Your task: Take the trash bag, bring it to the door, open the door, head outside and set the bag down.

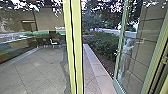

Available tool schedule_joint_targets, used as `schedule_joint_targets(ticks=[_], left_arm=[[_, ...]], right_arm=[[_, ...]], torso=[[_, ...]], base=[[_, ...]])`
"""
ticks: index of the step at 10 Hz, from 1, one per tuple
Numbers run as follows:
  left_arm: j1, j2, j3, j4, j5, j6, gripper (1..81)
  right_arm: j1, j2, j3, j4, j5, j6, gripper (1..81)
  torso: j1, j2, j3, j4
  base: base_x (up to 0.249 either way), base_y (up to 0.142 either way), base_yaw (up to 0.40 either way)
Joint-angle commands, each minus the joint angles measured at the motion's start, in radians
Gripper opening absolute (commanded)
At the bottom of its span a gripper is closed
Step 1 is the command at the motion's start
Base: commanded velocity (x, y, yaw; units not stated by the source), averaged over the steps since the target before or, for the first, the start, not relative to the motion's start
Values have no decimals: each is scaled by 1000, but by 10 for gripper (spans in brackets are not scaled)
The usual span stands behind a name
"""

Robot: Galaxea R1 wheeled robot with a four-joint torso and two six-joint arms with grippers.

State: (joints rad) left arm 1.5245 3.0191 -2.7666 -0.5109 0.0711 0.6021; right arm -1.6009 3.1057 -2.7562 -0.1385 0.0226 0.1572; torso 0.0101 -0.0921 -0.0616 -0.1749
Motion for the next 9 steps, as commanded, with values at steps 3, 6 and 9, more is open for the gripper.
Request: schedule_joint_targets(ticks=[3,6,9], left_arm=[[-54,-3,-1,8,67,5,10],[-56,-2,-1,9,69,7,10],[-56,-2,-1,9,73,7,10]], right_arm=[[48,29,14,-10,-58,-12,811],[46,29,14,-10,-58,-12,811],[44,29,14,-10,-58,-12,811]], torso=[[0,0,0,0],[0,0,0,0],[0,0,0,0]], base=[[0,0,0],[0,0,0],[0,-21,0]])
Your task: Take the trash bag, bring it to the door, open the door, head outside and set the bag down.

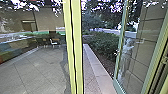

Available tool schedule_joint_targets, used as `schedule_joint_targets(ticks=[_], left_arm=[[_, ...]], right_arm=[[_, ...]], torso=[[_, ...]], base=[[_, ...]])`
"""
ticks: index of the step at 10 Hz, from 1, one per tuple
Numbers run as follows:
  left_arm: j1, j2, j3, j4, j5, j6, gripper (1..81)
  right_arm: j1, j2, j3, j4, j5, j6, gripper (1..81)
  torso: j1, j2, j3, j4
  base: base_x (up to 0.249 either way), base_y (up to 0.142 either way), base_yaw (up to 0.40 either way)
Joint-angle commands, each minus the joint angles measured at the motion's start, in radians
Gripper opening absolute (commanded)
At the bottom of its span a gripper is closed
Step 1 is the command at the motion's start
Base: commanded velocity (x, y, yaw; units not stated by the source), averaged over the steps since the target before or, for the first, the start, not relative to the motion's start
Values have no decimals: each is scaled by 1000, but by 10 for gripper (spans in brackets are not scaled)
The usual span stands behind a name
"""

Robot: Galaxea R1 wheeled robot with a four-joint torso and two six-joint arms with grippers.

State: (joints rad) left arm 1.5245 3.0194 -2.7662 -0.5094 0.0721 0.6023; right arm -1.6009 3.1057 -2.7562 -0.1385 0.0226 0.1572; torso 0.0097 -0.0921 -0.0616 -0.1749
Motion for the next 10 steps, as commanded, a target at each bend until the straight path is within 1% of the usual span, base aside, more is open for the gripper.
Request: schedule_joint_targets(ticks=[1,5,10], left_arm=[[-56,-3,-1,9,72,8,10],[-56,-3,-1,11,72,8,10],[-56,-2,-1,18,72,8,10]], right_arm=[[44,29,14,-10,-58,-12,811],[43,29,12,-10,-58,-12,811],[37,27,11,-9,-56,-12,811]], torso=[[0,0,0,0],[0,0,0,0],[0,0,0,0]], base=[[0,-70,0],[0,-80,0],[0,-97,0]])
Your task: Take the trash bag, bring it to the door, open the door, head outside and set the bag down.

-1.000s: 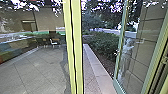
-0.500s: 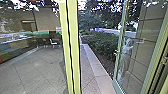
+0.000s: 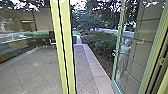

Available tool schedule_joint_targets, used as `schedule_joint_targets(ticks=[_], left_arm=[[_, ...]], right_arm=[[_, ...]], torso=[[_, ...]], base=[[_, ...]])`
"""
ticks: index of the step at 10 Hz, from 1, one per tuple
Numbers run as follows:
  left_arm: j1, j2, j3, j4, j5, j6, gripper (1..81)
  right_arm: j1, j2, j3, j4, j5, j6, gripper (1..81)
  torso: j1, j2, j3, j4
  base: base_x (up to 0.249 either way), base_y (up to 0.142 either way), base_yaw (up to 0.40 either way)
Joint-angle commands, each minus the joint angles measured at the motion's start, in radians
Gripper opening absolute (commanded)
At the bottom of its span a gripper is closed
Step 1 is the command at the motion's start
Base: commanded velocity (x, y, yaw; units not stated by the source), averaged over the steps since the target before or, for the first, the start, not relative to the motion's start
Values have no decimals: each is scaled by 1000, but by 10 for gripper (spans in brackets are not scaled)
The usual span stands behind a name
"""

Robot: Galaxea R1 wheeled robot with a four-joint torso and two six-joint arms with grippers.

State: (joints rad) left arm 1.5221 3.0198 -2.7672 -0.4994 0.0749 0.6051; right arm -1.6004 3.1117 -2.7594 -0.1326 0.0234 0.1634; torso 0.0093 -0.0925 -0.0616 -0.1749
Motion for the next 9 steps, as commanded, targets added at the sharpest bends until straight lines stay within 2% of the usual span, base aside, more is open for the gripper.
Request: schedule_joint_targets(ticks=[1,9], left_arm=[[-53,-2,0,12,69,5,10],[-53,5,0,19,69,5,10]], right_arm=[[36,21,14,-15,-56,-18,811],[30,23,12,-13,-56,-18,811]], torso=[[0,0,0,0],[0,0,0,0]], base=[[0,-114,0],[0,-128,0]])
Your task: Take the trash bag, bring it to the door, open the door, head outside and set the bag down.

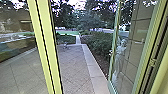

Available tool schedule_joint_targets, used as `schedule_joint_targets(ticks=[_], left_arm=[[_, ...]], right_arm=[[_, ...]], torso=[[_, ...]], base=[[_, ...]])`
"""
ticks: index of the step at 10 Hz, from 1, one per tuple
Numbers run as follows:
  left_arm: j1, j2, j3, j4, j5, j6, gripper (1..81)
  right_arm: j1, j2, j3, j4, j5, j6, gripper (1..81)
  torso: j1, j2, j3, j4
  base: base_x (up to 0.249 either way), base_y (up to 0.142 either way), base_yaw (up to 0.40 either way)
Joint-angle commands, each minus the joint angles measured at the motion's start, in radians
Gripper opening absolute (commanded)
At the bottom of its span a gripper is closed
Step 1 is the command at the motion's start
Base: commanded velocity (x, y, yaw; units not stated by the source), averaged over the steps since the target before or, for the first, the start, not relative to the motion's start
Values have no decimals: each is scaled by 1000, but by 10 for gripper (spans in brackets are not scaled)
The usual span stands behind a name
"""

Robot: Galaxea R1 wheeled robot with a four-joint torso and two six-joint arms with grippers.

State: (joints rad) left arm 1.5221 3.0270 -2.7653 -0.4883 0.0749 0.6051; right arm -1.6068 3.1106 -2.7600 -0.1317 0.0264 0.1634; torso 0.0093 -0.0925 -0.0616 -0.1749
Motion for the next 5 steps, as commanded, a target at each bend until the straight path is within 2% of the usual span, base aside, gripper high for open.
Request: schedule_joint_targets(ticks=[1,5], left_arm=[[-55,-3,-2,8,69,5,10],[-53,-2,-2,10,69,5,10]], right_arm=[[37,22,13,-14,-60,-18,811],[11,16,-4,-14,-59,-18,811]], torso=[[0,0,0,0],[0,0,0,0]], base=[[0,-134,0],[0,-134,0]])
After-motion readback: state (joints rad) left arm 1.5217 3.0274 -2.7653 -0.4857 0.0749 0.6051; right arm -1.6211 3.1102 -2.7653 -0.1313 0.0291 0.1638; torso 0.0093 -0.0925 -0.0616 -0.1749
